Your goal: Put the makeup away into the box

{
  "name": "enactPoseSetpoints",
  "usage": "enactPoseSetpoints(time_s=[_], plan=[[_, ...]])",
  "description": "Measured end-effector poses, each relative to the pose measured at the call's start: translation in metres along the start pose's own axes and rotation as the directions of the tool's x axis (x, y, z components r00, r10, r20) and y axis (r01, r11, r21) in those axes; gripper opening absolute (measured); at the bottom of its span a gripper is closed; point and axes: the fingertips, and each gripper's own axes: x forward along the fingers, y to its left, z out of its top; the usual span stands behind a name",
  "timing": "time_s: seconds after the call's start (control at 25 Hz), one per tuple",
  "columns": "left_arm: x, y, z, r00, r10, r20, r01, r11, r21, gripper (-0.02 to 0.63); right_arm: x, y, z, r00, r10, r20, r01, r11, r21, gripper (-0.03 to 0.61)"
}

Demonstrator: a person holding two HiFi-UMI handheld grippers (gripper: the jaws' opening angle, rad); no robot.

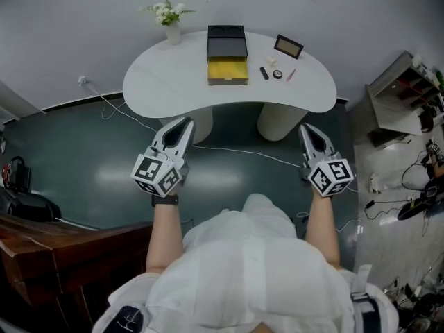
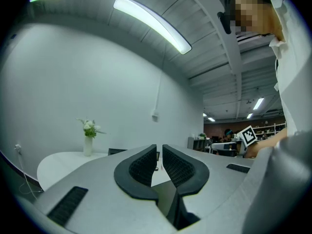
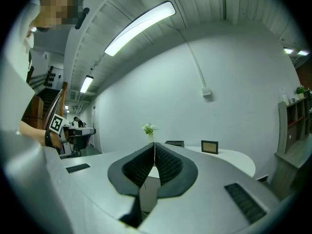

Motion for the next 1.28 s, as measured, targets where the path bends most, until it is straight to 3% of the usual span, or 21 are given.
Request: enactPoseSetpoints(time_s=[0.4, 0.72, 1.0, 1.28], plan=[[0.042, 0.01, -0.013, 0.999, -0.032, -0.021, 0.031, 0.999, -0.009, 0.046, 0.034, -0.028, -0.004, 1.0, -0.005, -0.015, 0.005, 1.0, -0.004, 0.011], [0.127, 0.029, -0.022, 0.997, -0.048, -0.063, 0.046, 0.998, -0.034, 0.046, 0.09, -0.084, -0.011, 0.999, 0.028, -0.039, -0.028, 0.999, 0.021, 0.011], [0.202, 0.031, -0.007, 0.996, -0.062, -0.065, 0.063, 0.998, 0.003, 0.046, 0.134, -0.136, 0.001, 0.997, 0.067, -0.041, -0.066, 0.997, 0.027, 0.012], [0.244, 0.035, -0.02, 0.995, -0.052, -0.089, 0.054, 0.998, 0.023, 0.046, 0.167, -0.167, -0.004, 0.992, 0.111, -0.062, -0.11, 0.994, 0.017, 0.012]])
